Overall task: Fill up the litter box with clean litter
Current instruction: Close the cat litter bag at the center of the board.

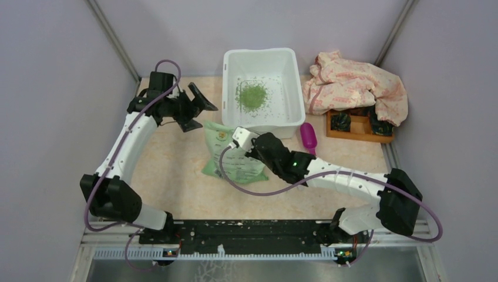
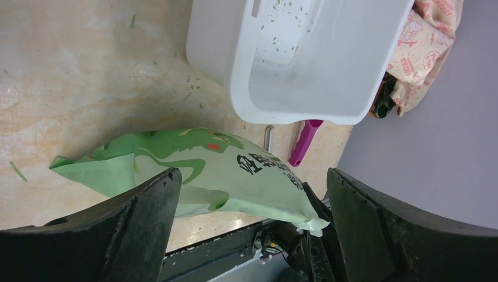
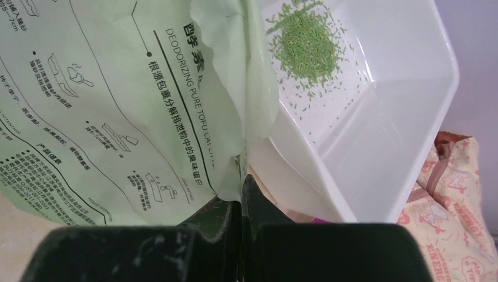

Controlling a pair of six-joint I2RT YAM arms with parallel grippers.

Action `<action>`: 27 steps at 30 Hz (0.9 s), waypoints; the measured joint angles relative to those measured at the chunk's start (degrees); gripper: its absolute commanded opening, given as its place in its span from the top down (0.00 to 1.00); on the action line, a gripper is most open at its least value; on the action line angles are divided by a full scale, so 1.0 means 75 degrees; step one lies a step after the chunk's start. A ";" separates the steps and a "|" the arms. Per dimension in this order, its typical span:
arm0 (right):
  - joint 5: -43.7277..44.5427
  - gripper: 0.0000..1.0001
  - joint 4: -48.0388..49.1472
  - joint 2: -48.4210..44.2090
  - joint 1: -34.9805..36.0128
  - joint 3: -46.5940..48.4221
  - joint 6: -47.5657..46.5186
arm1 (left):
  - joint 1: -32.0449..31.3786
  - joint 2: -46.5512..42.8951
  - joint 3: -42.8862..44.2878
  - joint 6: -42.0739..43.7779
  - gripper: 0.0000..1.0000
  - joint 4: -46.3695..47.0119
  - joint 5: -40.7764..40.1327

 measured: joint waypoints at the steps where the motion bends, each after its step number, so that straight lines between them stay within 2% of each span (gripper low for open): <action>1: 0.0221 1.00 0.0143 -0.0003 0.0105 -0.0096 -0.0108 | 0.0000 -0.0041 -0.0003 -0.0003 0.02 0.0000 0.0012; 7: 0.1341 1.00 0.1035 0.0041 0.0638 -0.0560 -0.0801 | 0.0000 -0.0539 -0.0195 -0.0073 0.02 -0.0006 0.0271; 16: 0.3214 1.00 0.2993 0.0734 0.1495 -0.1241 -0.1830 | 0.0000 -0.0886 -0.0286 -0.0586 0.02 -0.0280 0.0551; 27: 0.4989 1.00 0.6423 0.2209 0.2238 -0.1746 -0.3762 | -0.0128 -0.0851 -0.1026 -0.1037 0.02 -0.0647 0.0685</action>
